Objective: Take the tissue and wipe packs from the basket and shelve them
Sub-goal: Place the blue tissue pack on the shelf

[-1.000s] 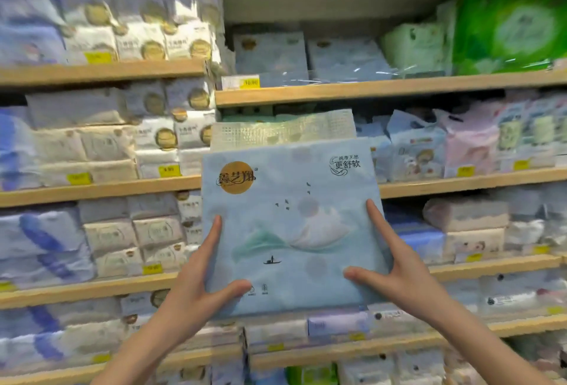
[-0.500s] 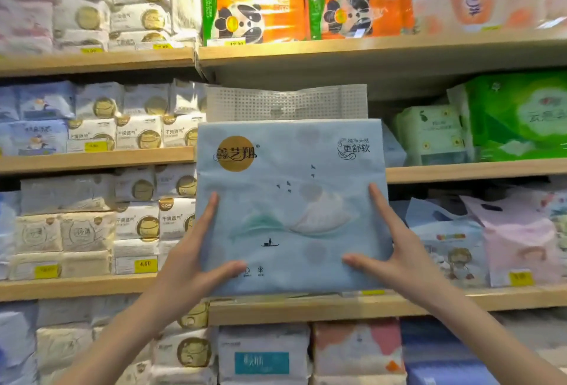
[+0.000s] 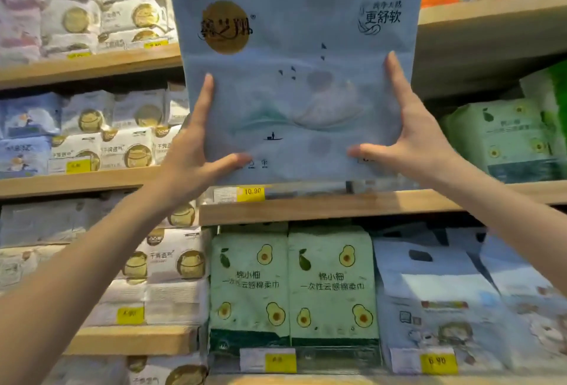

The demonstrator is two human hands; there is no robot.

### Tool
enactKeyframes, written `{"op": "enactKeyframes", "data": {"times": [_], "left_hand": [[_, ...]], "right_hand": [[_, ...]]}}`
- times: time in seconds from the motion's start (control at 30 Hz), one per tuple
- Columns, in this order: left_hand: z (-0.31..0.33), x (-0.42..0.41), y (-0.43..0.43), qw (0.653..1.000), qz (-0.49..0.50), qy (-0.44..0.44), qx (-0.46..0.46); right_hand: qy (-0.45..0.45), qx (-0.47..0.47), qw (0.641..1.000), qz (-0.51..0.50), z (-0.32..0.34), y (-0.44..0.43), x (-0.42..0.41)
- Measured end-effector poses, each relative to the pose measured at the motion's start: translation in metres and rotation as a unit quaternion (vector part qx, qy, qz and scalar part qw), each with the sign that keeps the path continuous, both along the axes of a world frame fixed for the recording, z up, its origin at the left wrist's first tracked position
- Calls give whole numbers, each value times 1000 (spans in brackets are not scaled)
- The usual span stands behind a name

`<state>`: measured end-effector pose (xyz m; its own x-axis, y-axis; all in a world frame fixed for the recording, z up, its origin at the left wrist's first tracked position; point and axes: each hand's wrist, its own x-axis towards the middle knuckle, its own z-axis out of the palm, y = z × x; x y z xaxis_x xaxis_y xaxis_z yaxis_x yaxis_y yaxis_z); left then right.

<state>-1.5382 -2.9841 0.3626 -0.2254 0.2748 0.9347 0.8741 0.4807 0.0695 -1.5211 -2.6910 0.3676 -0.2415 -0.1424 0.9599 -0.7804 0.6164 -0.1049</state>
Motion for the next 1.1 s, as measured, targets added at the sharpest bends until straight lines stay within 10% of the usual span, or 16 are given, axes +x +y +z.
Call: {"op": "enactKeyframes", "data": {"times": [0.87,1.1], "left_hand": [[2,-117,6,998,49,-32,23],[7,-143,-4,993,75,-90,-28]], "right_hand": [[30,5,998,-54,8,-12,-105],[-76,30,992,-98,8,-1,-129]]}}
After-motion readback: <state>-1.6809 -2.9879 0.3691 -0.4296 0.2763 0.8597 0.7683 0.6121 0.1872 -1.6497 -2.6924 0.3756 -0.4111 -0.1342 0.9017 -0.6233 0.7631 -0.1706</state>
